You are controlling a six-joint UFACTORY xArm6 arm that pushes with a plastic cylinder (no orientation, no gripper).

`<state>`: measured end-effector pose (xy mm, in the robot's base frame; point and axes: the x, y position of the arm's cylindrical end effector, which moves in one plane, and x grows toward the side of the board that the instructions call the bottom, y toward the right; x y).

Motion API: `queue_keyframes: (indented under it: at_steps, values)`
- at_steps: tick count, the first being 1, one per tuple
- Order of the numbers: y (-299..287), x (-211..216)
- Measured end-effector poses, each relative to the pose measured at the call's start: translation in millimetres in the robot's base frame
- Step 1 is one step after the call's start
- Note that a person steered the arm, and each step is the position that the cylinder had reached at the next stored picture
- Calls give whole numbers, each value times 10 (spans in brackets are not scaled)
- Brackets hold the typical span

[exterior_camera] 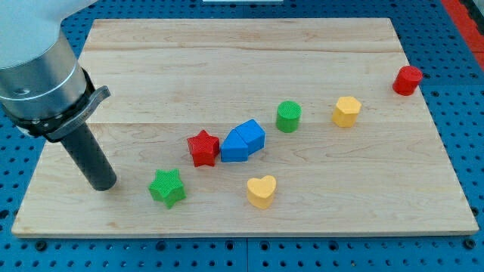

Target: Move the green star to the bottom of the red star

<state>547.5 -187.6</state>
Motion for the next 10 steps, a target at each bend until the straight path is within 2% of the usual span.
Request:
queue_keyframes:
  at_steps: [2,3,7,9,10]
  values:
    - [-5,381]
    - [35,415]
    - [1168,263]
    - [1289,229]
    - [1261,408]
